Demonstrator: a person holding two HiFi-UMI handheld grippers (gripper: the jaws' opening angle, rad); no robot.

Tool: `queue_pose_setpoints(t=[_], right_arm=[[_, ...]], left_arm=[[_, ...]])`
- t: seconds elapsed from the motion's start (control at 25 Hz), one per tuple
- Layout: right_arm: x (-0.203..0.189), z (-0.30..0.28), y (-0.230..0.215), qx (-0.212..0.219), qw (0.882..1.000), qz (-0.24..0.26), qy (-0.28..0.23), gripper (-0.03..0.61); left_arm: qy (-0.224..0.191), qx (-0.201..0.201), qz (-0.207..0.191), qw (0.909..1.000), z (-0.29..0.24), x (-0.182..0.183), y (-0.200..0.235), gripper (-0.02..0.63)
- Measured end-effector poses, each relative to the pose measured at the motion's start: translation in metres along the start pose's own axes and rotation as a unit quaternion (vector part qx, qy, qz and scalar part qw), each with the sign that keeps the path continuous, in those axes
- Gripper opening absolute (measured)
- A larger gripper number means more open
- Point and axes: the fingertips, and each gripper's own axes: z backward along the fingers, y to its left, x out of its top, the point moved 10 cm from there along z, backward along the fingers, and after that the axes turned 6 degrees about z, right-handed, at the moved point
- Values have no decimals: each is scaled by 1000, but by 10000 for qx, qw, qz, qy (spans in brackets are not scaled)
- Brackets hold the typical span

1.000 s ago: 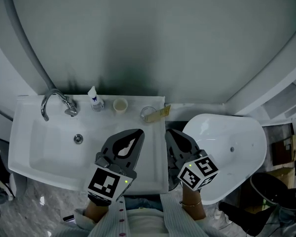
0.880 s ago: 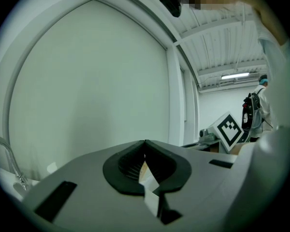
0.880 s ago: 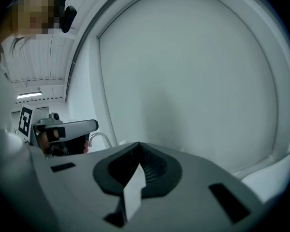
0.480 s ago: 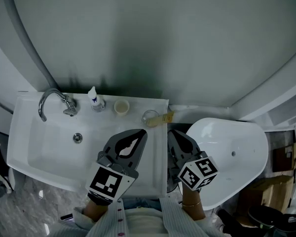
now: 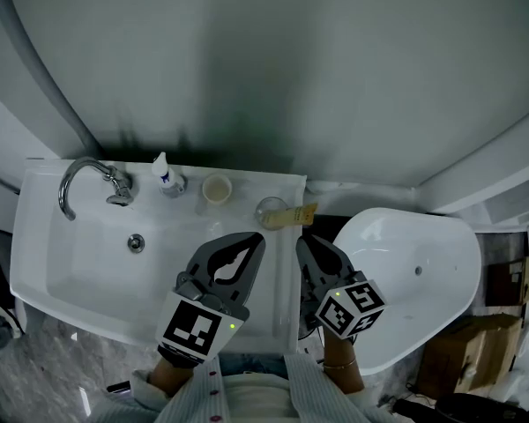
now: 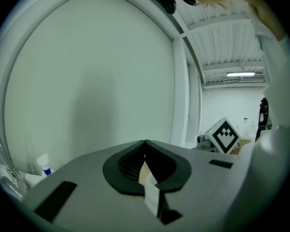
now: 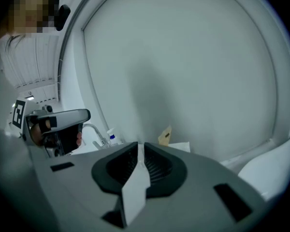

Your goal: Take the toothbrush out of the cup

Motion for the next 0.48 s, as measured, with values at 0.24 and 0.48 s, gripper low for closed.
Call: queue_pose_setpoints(t=[0.24, 0.48], right_arm=[[-15, -12, -8, -16, 9995, -180, 251, 68], [-25, -25, -18, -91, 9984, -337, 453, 142]], left_arm=[[121, 80, 106, 9998, -7, -8, 12, 17], [255, 100, 220, 9994, -15, -17, 22, 17]])
